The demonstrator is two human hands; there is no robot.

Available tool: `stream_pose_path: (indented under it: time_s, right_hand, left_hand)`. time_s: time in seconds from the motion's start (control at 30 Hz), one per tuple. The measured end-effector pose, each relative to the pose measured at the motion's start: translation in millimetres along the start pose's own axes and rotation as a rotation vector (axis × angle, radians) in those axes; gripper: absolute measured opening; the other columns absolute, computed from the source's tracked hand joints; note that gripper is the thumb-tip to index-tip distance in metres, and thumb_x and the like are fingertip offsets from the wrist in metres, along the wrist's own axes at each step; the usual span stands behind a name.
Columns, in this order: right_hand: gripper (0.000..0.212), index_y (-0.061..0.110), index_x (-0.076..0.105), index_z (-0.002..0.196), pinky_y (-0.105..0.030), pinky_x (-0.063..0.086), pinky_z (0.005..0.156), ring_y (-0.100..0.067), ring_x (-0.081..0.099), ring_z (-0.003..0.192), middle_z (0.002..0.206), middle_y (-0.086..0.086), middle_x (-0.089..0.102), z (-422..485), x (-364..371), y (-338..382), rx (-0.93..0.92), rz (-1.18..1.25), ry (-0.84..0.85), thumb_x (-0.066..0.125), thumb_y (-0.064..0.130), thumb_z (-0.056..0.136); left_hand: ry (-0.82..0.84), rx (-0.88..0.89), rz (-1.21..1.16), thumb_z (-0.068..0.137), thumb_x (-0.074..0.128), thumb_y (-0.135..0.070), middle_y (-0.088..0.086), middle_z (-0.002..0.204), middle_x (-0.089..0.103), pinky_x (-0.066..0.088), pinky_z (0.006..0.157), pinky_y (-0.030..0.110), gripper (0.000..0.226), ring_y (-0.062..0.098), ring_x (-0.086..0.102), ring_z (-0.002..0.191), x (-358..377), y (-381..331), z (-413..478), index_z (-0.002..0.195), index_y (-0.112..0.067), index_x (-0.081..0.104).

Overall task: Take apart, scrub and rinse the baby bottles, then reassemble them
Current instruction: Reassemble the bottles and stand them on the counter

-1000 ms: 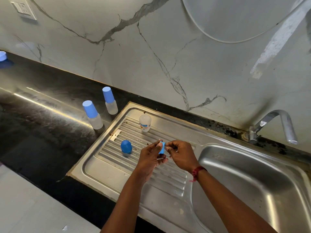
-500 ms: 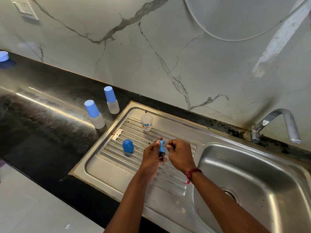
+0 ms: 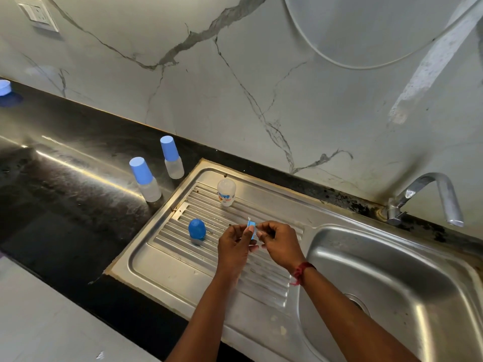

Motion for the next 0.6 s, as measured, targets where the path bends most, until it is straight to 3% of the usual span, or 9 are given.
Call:
stream_pose_path:
  time_s: [0.13, 0.23, 0.3, 0.4, 0.53, 0.6]
  right_hand:
    - [0.014, 0.012, 0.073, 0.106, -0.031, 0.060, 0.072, -0.022, 0.073, 0.093, 0.099, -0.007, 0.075, -3, -3, 4, 0.166, 0.378, 0.112, 0.065, 0.011, 0.095]
    - [0.022, 0.013, 0.071, 0.110, -0.033, 0.059, 0.074, -0.023, 0.072, 0.097, 0.103, -0.007, 0.075, -3, -8, 7, 0.274, 0.517, 0.108, 0.057, 0.005, 0.096]
    - [0.023, 0.014, 0.069, 0.111, -0.037, 0.061, 0.076, -0.024, 0.072, 0.093, 0.101, -0.009, 0.074, -3, -10, 9, 0.297, 0.522, 0.070, 0.053, 0.008, 0.097]
    - [0.016, 0.017, 0.070, 0.109, -0.035, 0.061, 0.069, -0.020, 0.071, 0.079, 0.093, -0.011, 0.073, -4, -12, 13, 0.204, 0.335, 0.048, 0.062, 0.014, 0.096]
    - [0.022, 0.013, 0.068, 0.112, -0.036, 0.062, 0.069, -0.022, 0.073, 0.074, 0.086, -0.012, 0.071, -1, -10, 8, 0.173, 0.244, 0.049, 0.064, 0.003, 0.093]
    - [0.020, 0.010, 0.067, 0.111, -0.042, 0.062, 0.074, -0.026, 0.074, 0.076, 0.082, -0.010, 0.071, 0, -11, 8, 0.200, 0.305, 0.058, 0.064, 0.003, 0.092]
  left_hand:
    - [-0.021, 0.152, 0.232, 0.078, 0.067, -0.054, -0.001, 0.103, 0.073, 0.062, 0.076, 0.030, 0.052, 0.015, 0.072, 0.092, 0, -3, 0, 0.115, -0.019, 0.068]
    - [-0.064, 0.262, 0.394, 0.077, 0.075, -0.047, -0.008, 0.106, 0.068, 0.057, 0.074, 0.017, 0.048, 0.007, 0.066, 0.091, -3, -7, 2, 0.116, -0.020, 0.068]
    - [-0.062, 0.325, 0.475, 0.076, 0.083, -0.033, -0.005, 0.109, 0.067, 0.055, 0.073, 0.016, 0.043, 0.010, 0.066, 0.091, -5, -5, 6, 0.114, -0.019, 0.069]
    - [-0.024, 0.375, 0.558, 0.072, 0.088, -0.021, -0.001, 0.111, 0.067, 0.056, 0.077, 0.017, 0.048, 0.012, 0.066, 0.093, -5, -1, 9, 0.115, -0.017, 0.068]
    - [0.031, 0.252, 0.404, 0.075, 0.086, -0.015, -0.007, 0.108, 0.069, 0.057, 0.080, 0.020, 0.044, 0.011, 0.068, 0.095, -7, -5, 9, 0.113, -0.021, 0.064]
    - [0.013, 0.171, 0.301, 0.082, 0.080, -0.010, -0.003, 0.109, 0.070, 0.059, 0.083, 0.028, 0.039, 0.015, 0.069, 0.099, -9, -5, 11, 0.116, -0.020, 0.063]
Point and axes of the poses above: each hand's wrist, its own z-axis towards the middle knuckle, its own x-axis out of the palm, y = z × x, the point moved 1 cm from there along z, towards the middle knuckle
